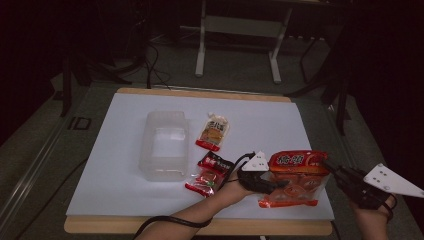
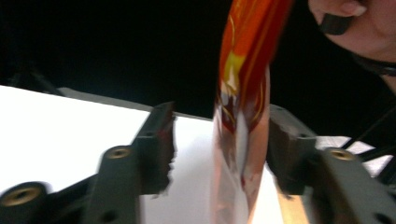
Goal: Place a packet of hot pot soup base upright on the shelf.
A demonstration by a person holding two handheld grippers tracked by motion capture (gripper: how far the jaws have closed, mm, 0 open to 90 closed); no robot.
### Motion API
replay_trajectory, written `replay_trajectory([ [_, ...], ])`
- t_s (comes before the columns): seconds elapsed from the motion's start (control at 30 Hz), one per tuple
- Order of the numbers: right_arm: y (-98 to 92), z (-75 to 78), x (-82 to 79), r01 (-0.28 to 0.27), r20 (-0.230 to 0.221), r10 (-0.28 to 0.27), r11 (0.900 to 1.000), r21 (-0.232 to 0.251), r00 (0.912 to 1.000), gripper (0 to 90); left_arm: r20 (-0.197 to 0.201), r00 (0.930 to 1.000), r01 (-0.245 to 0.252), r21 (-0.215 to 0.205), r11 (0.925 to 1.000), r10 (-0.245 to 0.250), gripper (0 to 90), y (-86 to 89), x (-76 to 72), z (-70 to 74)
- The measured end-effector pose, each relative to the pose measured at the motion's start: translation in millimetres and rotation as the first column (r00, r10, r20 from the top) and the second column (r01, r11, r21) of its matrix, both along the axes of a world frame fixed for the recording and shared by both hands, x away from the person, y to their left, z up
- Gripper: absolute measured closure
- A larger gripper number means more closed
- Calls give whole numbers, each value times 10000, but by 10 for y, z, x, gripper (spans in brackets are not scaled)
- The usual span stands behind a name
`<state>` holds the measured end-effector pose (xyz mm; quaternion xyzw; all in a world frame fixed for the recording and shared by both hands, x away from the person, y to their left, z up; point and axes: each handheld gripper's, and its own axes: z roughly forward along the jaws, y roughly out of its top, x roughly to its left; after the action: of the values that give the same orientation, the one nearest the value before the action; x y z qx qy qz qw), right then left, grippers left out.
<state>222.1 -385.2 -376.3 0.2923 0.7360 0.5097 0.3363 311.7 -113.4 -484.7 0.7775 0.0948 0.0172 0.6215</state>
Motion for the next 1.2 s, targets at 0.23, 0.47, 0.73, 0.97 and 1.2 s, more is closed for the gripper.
replay_trajectory([
  [0.23, -11, 0, -9, 25, -30, -25, 10000, 14, 10000, 877, 32, 9988, 489, -300, 9984, -488, 667, -89, -4, 0],
  [0.47, -53, -30, 13, 136, -154, -133, 9997, 188, 9998, 867, 278, 9985, 473, -182, 9987, -467, 711, -108, -3, 7],
  [0.73, -107, 67, 3, 194, -10, -194, 9988, 451, 9998, 839, 620, 9969, 510, -386, 9980, -486, 715, -102, -50, 136],
  [0.97, -107, 154, -49, 324, 353, -347, 9974, 638, 9988, 844, 652, 9966, 538, -398, 9978, -511, 716, -39, -74, 270],
  [1.2, -106, 307, -123, 541, 825, -639, 9918, 1160, 9945, 748, 986, 9947, 350, -602, 9976, -289, 716, 99, -86, 449],
])
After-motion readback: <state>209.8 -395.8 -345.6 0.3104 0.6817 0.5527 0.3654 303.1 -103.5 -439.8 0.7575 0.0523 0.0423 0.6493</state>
